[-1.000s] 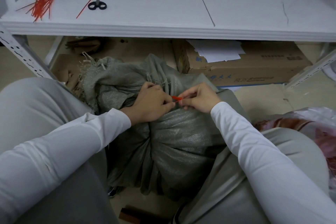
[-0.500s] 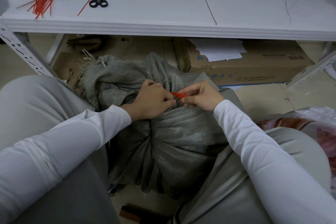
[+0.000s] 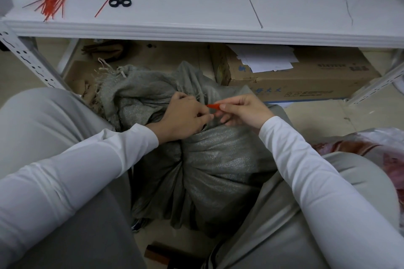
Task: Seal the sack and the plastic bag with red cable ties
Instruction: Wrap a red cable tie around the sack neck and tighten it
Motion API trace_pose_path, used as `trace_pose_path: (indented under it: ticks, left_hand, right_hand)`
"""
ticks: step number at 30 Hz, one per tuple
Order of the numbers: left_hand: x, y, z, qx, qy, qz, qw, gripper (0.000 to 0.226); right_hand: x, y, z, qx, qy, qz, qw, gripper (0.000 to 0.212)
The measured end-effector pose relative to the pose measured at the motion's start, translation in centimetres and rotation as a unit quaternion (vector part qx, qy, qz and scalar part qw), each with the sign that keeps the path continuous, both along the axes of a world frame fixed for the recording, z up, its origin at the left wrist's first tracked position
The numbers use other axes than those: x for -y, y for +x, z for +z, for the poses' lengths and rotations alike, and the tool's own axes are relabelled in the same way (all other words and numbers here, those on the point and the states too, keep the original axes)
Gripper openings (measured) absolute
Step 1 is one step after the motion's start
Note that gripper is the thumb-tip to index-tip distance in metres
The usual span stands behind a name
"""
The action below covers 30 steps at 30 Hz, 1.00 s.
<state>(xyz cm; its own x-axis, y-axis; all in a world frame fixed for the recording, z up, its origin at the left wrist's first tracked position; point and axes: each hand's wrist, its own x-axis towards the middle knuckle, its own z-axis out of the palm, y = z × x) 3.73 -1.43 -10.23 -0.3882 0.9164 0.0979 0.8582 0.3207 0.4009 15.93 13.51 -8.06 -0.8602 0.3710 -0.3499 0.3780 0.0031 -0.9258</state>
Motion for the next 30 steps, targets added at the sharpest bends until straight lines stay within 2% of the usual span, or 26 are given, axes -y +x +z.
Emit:
trace_pose_path:
  ticks: [30]
  left_hand:
    - [-0.08,0.25,0.13,0.009,0.037,0.040,0.998,0.044]
  right_hand:
    - [0.36,-0.09,0.54,0.005,-0.025,0.035,0.999,0.023]
